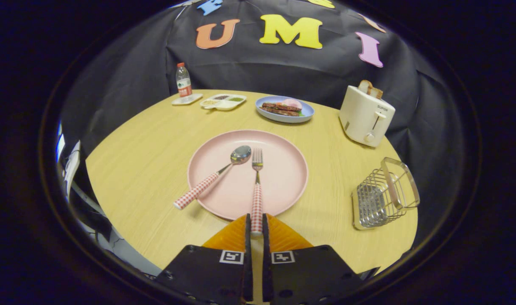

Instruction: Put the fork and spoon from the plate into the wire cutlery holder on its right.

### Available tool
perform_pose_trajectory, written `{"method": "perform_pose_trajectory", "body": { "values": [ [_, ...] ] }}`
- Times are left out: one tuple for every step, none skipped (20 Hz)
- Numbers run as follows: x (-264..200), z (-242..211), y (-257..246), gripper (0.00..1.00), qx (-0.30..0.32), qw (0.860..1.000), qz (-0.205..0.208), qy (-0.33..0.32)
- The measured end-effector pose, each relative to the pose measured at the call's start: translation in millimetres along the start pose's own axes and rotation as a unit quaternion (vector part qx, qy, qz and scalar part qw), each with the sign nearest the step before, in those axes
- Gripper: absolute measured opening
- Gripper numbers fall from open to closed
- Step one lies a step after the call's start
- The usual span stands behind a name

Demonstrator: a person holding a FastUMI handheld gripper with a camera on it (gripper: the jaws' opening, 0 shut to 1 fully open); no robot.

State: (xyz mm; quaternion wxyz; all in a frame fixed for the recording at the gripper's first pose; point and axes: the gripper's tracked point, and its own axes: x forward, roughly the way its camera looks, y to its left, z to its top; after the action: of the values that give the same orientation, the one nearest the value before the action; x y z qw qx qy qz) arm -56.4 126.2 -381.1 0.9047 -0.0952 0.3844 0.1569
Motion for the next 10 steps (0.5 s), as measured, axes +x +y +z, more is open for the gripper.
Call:
{"method": "perform_pose_trajectory", "body": {
  "values": [
    [-1.3, -0.8, 2.7, 0.09, 0.003, 1.000, 0.006, 0.002],
    [-2.1, 0.6, -0.7, 0.09, 0.003, 1.000, 0.004, 0.002],
    [-5.2, 1.4, -2.6, 0.02, 0.007, 1.000, 0.004, 0.003],
    [-8.0, 2.7, -2.1, 0.02, 0.011, 1.000, 0.009, 0.008],
    [-11.3, 5.5, -4.9, 0.02, 0.013, 1.000, 0.010, 0.009],
    [-16.9, 11.0, -9.2, 0.02, 0.015, 1.000, 0.008, 0.007],
    [-21.9, 17.2, -12.3, 0.02, 0.017, 1.000, 0.008, 0.003],
    [-26.3, 24.0, -15.9, 0.02, 0.018, 1.000, 0.010, 0.001],
    [-33.5, 30.2, -19.6, 0.01, 0.020, 1.000, 0.009, 0.005],
    [-40.1, 36.5, -22.8, 0.01, 0.023, 1.000, 0.014, 0.009]
  ]
}}
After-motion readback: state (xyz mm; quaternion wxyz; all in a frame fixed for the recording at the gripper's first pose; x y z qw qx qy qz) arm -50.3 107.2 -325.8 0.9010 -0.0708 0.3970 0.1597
